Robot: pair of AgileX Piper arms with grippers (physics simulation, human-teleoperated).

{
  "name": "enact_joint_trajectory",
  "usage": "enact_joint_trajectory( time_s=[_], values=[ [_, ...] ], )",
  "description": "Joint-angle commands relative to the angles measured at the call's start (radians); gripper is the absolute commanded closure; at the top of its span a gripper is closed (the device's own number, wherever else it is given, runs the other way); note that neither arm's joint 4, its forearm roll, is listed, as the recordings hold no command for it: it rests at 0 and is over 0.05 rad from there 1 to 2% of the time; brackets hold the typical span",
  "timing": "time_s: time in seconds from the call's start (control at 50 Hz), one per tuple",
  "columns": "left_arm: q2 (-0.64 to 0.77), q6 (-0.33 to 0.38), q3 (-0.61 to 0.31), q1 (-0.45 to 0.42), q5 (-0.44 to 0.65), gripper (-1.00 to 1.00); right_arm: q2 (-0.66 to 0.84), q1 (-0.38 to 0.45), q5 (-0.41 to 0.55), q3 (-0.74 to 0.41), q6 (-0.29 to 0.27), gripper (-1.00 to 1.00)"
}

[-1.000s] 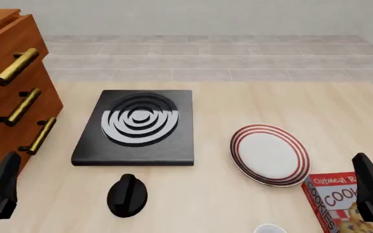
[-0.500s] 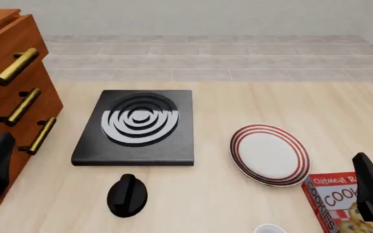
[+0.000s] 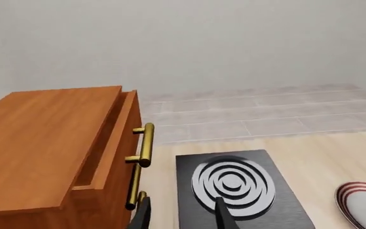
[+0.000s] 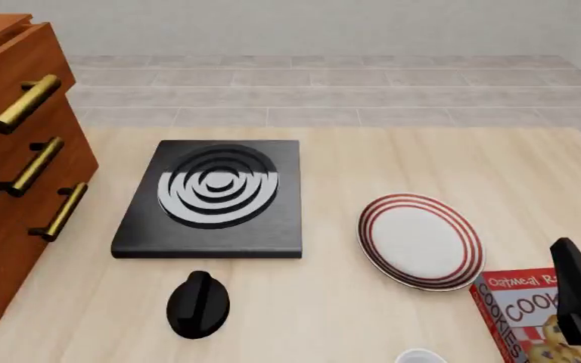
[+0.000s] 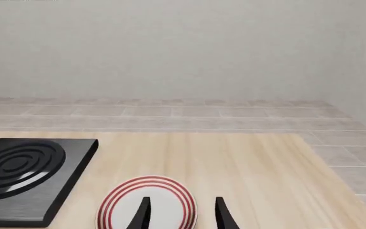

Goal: Pick the akita bowl in the top layer of the wooden cabinet and place it on the plate.

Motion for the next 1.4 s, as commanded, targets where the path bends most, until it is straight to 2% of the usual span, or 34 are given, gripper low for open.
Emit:
enact_joint_trajectory(
  time_s=[0.02, 0.2, 0.32, 0.4, 0.54, 0.58, 0.62, 0.68, 0.76, 0.78, 0.86, 0.88, 0.94, 1.06, 1.16, 1.18, 1.2, 1.28, 1.4],
  values=[
    [0.020, 0.019, -0.123, -0.029, 0.093, -1.00, -0.002, -0.002, 0.000, -0.002, 0.002, -1.00],
    [0.059, 0.045, -0.211, -0.047, 0.139, -1.00, -0.003, -0.004, -0.003, -0.003, 0.004, -1.00],
    [0.115, 0.051, -0.301, -0.049, 0.190, -1.00, -0.003, -0.007, -0.006, -0.004, 0.007, -1.00],
    [0.124, 0.077, -0.332, -0.043, 0.196, -1.00, -0.003, -0.010, -0.007, -0.005, 0.007, -1.00],
    [0.166, 0.061, -0.383, -0.040, 0.215, -1.00, -0.003, -0.013, -0.009, -0.007, 0.008, -1.00],
    [0.171, 0.087, -0.392, -0.040, 0.219, -1.00, -0.003, -0.013, -0.009, -0.007, 0.007, -1.00],
    [0.182, 0.078, -0.406, -0.042, 0.226, -1.00, -0.003, -0.014, -0.010, -0.008, 0.007, -1.00],
    [0.189, 0.094, -0.416, -0.024, 0.229, -1.00, -0.003, -0.015, -0.010, -0.009, 0.006, -1.00],
    [0.216, 0.077, -0.456, 0.009, 0.245, -1.00, -0.003, -0.016, -0.008, -0.009, 0.006, -1.00],
    [0.231, 0.104, -0.461, 0.028, 0.253, -1.00, -0.003, -0.016, -0.008, -0.009, 0.006, -1.00],
    [0.243, 0.111, -0.500, 0.037, 0.259, -1.00, -0.003, -0.015, -0.008, -0.009, 0.006, -1.00],
    [0.236, 0.152, -0.510, 0.045, 0.250, -1.00, -0.003, -0.015, -0.008, -0.009, 0.006, -1.00],
    [0.256, 0.186, -0.518, 0.033, 0.251, -1.00, -0.003, -0.015, -0.008, -0.009, 0.006, -1.00],
    [0.295, 0.178, -0.551, 0.026, 0.266, -1.00, -0.003, -0.018, -0.009, -0.009, 0.008, -1.00],
    [0.321, 0.216, -0.615, 0.025, 0.281, -1.00, -0.003, -0.016, -0.008, -0.009, 0.009, -1.00],
    [0.348, 0.176, -0.655, 0.001, 0.309, -1.00, -0.003, -0.016, -0.008, -0.010, 0.008, -1.00],
    [0.352, 0.188, -0.666, 0.008, 0.312, -1.00, -0.003, -0.016, -0.008, -0.009, 0.008, -1.00],
    [0.392, 0.142, -0.734, 0.006, 0.354, -1.00, -0.003, -0.017, -0.008, -0.010, 0.009, -1.00],
    [0.431, 0.148, -0.811, 0.007, 0.404, -1.00, -0.003, -0.018, -0.008, -0.010, 0.010, -1.00]
  ],
)
